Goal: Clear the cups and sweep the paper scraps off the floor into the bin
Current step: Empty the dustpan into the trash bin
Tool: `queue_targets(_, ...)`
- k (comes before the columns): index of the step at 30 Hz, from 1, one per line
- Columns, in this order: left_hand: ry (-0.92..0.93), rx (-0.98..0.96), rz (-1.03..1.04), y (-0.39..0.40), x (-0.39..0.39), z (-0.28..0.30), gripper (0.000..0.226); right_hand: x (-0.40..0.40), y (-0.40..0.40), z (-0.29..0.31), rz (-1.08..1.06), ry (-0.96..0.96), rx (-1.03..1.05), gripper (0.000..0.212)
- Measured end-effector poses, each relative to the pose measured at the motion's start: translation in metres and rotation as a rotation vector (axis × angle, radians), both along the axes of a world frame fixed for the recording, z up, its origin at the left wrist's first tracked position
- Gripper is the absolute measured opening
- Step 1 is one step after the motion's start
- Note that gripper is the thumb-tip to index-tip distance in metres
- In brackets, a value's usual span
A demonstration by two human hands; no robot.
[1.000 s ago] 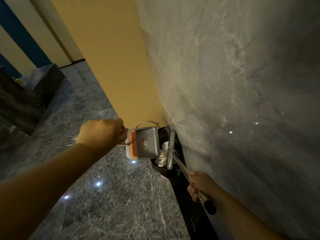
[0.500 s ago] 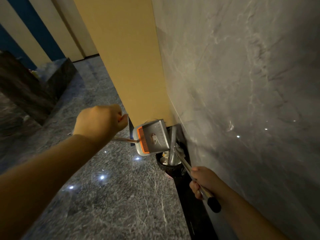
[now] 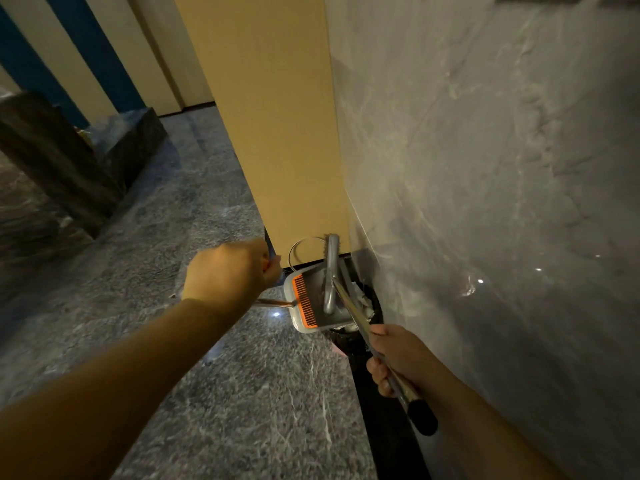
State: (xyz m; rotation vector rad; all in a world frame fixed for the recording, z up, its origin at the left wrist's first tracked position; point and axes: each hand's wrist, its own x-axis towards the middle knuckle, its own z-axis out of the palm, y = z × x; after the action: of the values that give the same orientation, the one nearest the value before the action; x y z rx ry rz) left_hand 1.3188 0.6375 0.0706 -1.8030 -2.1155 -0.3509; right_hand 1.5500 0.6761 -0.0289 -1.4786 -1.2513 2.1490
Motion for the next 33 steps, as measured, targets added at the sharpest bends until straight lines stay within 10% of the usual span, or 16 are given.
queue_targets(33,-0.134,-0.129,0.020,-0.189,-0.173,-0.031,0.032,-0.153,-0.207,-0.014,-0.139,-0.062,-0.247,0.019)
